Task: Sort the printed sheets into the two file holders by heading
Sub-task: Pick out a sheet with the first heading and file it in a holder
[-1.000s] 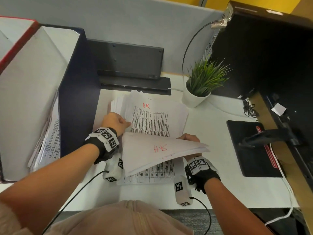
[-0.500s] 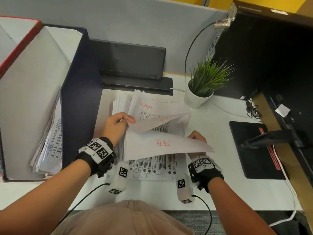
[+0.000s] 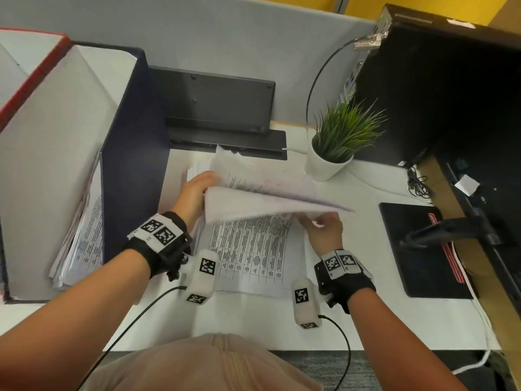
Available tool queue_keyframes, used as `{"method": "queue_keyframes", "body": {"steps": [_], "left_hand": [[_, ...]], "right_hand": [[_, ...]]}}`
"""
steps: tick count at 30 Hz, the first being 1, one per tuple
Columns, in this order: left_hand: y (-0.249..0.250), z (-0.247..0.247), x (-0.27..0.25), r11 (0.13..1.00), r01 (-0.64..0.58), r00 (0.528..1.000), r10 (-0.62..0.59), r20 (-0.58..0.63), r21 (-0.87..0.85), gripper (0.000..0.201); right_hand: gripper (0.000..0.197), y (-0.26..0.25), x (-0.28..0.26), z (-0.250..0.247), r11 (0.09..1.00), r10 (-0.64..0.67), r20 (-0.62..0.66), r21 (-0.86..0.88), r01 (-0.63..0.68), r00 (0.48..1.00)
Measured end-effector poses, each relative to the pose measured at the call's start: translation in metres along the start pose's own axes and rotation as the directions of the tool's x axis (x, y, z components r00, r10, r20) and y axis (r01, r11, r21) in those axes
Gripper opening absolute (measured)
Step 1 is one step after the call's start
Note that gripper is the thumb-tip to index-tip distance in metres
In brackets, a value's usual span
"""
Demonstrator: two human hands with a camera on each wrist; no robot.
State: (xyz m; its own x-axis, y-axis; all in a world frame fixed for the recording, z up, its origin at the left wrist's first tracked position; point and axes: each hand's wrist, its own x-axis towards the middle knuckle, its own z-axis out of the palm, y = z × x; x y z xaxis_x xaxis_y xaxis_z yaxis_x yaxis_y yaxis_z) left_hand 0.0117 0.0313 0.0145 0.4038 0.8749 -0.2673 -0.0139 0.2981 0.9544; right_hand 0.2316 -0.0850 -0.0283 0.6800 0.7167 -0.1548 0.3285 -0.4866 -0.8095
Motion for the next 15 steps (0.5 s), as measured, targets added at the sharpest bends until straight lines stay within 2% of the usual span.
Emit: {"method": "queue_keyframes", "body": {"steps": [1, 3, 5, 6, 8, 10, 13, 15], "left_hand": [[-0.001, 0.001, 0.001, 0.998, 0.027, 0.999, -0.026, 0.024, -0.061, 0.045], [-0.004, 0.001, 0.001, 0.996, 0.051, 0.995, -0.045, 0.092, -0.07, 0.054], [-0.005, 0.005, -0.002, 0.999, 0.031, 0.99, -0.033, 0.138, 0.014, 0.063], [-0.005, 0.009, -0.005, 0.996, 0.009, 0.992, -0.021, 0.128, 0.093, 0.06], [-0.003, 0.016, -0.007, 0.958, -0.092, 0.994, 0.073, 0.078, 0.27, 0.041], [0.002, 0.022, -0.009, 0.887, -0.199, 0.98, 0.191, 0.06, 0.418, 0.042], [0.017, 0.028, -0.014, 0.838, -0.315, 0.94, 0.34, 0.025, 0.445, 0.038], [0.03, 0.035, -0.021, 0.81, -0.415, 0.89, 0.457, -0.003, 0.413, 0.038]], "right_hand": [[0.027, -0.001, -0.001, -0.001, 0.998, -0.024, -0.021, 0.05, 0.025, 0.999], [0.018, -0.009, -0.006, -0.001, 0.981, -0.07, -0.021, 0.178, 0.073, 0.997], [0.009, -0.016, -0.009, -0.001, 0.966, -0.073, -0.016, 0.249, 0.074, 0.997], [0.019, -0.018, -0.008, 0.0, 0.959, -0.072, -0.026, 0.272, 0.076, 0.997], [0.026, -0.027, -0.009, 0.001, 0.945, -0.069, -0.058, 0.315, 0.084, 0.996], [0.025, -0.039, -0.01, 0.001, 0.927, -0.082, -0.104, 0.356, 0.114, 0.991], [0.025, -0.062, -0.014, -0.005, 0.856, -0.157, -0.216, 0.458, 0.241, 0.964], [0.024, -0.08, -0.019, -0.011, 0.787, -0.204, -0.278, 0.524, 0.326, 0.939]]}}
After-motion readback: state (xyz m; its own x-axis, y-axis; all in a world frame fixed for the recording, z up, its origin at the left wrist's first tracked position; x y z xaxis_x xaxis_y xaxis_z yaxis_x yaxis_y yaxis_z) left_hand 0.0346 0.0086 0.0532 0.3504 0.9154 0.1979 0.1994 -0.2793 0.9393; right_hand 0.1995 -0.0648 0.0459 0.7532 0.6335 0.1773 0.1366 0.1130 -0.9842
